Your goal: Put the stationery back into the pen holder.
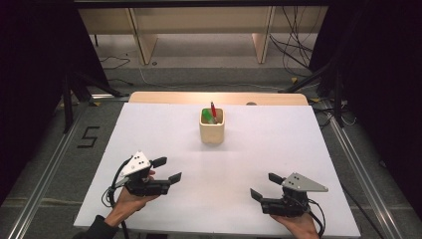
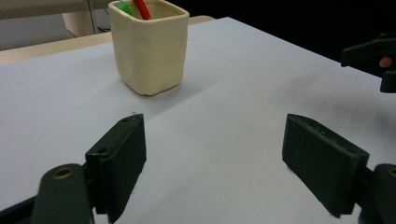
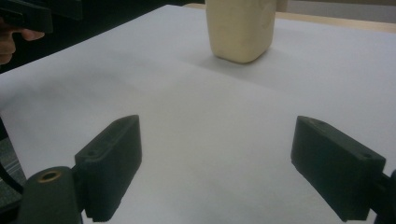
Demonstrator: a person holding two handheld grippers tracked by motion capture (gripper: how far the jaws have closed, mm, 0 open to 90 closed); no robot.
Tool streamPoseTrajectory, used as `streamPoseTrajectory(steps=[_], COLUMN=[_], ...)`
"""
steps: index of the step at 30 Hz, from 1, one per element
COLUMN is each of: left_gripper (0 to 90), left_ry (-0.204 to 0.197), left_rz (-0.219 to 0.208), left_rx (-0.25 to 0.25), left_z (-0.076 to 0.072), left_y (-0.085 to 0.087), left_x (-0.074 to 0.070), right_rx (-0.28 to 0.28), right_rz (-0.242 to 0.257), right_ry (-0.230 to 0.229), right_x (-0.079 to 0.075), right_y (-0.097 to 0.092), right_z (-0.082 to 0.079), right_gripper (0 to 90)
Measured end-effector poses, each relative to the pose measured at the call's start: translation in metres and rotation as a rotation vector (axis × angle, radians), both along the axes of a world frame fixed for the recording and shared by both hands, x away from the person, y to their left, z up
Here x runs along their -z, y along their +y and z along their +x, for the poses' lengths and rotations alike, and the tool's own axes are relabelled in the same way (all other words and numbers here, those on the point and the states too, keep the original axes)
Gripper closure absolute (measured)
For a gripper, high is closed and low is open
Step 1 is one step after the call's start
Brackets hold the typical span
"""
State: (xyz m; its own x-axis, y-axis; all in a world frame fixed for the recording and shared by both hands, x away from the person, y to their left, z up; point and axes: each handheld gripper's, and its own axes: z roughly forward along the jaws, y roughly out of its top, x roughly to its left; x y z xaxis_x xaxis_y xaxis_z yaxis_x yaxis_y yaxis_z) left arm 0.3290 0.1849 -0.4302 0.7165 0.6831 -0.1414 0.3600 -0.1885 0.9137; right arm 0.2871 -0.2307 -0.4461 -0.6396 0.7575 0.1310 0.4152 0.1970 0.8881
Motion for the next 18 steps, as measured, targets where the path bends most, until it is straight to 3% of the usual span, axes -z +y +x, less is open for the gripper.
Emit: streamPoseTrajectory(steps=[4, 6, 10, 18], left_gripper=[21.3, 21.1, 21.0, 21.0], left_ry=[0.008, 0.022, 0.051, 0.045], left_rz=[-0.004, 0.010, -0.004, -0.018], left_rx=[0.005, 0.014, 0.019, 0.003], left_z=[-0.0065, -0.0069, -0.0041, -0.0025], left_y=[0.0009, 0.0003, 0.0007, 0.0044], left_x=[0.0059, 0.0082, 0.0083, 0.0067], right_rx=[0.004, 0.005, 0.002, 0.005], right_rz=[0.002, 0.004, -0.001, -0.001], right_ry=[-0.002, -0.003, 0.002, 0.000], right_x=[0.0001, 0.0003, 0.0014, 0.0020], right_y=[-0.0007, -0.0011, -0.0003, -0.0007], right_z=[-0.0013, -0.0014, -0.0013, -0.0004], right_gripper=[16.9, 16.9, 16.9, 16.9])
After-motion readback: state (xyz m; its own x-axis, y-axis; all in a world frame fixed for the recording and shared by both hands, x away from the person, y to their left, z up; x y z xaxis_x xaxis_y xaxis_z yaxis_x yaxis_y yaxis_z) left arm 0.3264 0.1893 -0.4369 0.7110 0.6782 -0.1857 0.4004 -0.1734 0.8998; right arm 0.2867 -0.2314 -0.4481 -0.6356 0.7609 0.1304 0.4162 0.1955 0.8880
